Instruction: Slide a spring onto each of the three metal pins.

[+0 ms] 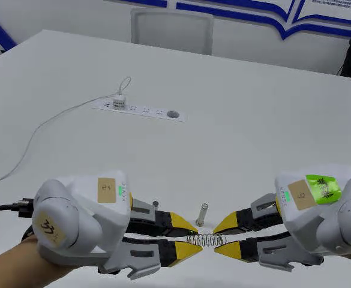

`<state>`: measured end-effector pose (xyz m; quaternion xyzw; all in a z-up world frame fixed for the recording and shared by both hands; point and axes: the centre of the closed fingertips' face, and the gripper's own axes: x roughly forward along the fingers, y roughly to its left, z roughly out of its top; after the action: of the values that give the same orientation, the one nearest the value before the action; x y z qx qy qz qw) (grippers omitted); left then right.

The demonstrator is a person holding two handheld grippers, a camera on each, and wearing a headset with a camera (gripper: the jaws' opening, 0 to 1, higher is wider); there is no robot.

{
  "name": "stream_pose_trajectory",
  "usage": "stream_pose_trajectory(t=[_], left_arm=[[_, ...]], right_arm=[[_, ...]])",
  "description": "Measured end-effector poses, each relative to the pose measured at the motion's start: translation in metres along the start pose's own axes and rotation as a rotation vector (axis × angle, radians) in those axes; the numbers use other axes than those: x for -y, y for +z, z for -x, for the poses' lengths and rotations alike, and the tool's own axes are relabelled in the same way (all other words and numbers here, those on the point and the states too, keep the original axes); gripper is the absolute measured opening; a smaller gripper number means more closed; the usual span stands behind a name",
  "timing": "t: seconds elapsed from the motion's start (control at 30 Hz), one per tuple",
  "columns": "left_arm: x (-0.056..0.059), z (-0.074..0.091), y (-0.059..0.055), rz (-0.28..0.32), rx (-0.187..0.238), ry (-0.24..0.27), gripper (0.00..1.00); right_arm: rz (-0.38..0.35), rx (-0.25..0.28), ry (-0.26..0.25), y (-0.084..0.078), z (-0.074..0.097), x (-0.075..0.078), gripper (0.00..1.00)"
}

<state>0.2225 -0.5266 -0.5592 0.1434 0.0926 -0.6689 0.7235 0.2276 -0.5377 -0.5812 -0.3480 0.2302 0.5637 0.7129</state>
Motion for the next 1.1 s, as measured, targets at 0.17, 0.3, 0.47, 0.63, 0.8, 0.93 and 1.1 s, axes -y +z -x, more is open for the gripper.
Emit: stream_pose_trajectory(t=[0.17, 0.3, 0.47, 0.63, 0.8, 0.93, 1.1], left_arm=[[0.002, 0.0, -0.001, -0.012, -0.007, -0.007, 0.1], [0.003, 0.0, -0.006, -0.035, -0.033, 0.001, 0.09], [0.001, 0.0, -0.006, -0.024, -0.029, 0.007, 0.09], [0.0, 0.003, -0.005, -0.015, -0.015, 0.017, 0.09], [0.0, 0.004, -0.004, -0.004, -0.003, 0.022, 0.09], [0.0, 0.004, -0.004, -0.008, -0.002, 0.023, 0.09], [0.0, 0.003, -0.004, -0.003, 0.001, 0.024, 0.09]], right_arm=[[-0.046, 0.033, 0.023, 0.005, 0.005, -0.002, 0.11], [-0.124, 0.161, 0.043, 0.028, 0.015, -0.001, 0.11], [-0.105, 0.131, 0.041, 0.026, 0.013, -0.001, 0.11], [-0.139, 0.176, 0.046, 0.036, 0.014, -0.001, 0.11], [-0.209, 0.24, 0.054, 0.048, 0.015, 0.0, 0.11], [-0.223, 0.256, 0.055, 0.052, 0.014, 0.0, 0.11], [-0.243, 0.266, 0.052, 0.054, 0.013, 0.0, 0.11]])
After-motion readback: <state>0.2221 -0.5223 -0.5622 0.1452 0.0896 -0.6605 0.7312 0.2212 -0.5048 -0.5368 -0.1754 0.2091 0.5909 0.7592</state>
